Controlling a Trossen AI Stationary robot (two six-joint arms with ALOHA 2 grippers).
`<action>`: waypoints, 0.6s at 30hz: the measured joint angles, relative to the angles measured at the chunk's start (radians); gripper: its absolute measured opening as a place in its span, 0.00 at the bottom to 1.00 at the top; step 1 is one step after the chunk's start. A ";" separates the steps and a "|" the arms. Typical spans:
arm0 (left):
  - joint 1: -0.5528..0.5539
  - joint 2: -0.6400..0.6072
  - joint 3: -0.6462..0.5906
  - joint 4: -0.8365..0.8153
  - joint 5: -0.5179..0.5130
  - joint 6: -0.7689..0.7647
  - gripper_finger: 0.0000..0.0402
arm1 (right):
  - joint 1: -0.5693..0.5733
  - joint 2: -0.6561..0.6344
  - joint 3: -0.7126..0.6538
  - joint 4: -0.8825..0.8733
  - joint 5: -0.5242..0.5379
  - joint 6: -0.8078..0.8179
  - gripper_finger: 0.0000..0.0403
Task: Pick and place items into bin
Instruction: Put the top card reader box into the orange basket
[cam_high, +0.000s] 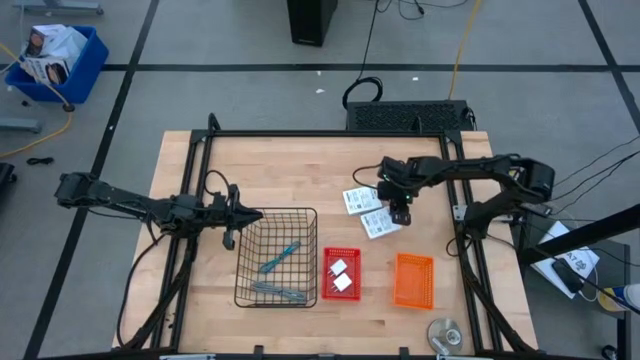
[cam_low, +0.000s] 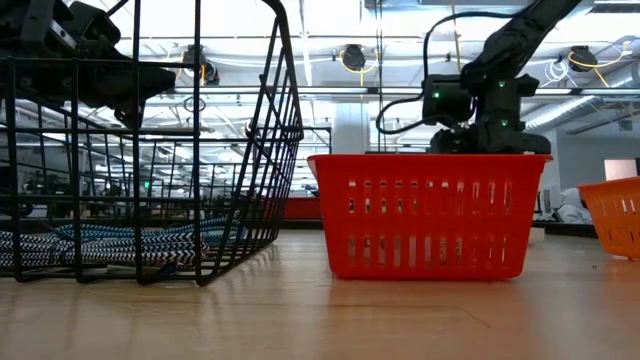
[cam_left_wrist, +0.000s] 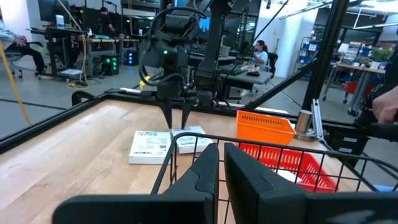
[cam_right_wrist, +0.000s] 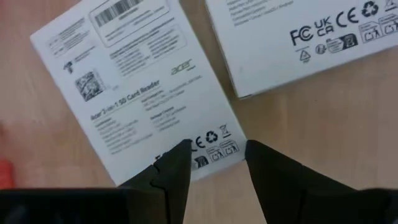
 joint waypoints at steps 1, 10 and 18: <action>0.000 0.000 0.000 0.000 0.000 0.000 0.08 | -0.002 0.005 0.000 0.003 -0.002 -0.004 0.38; 0.000 0.000 0.000 0.000 0.000 0.000 0.08 | -0.001 0.037 0.002 0.023 -0.007 -0.042 0.38; 0.000 0.000 0.000 0.000 0.000 0.000 0.08 | -0.001 0.043 -0.001 0.051 0.019 -0.042 0.38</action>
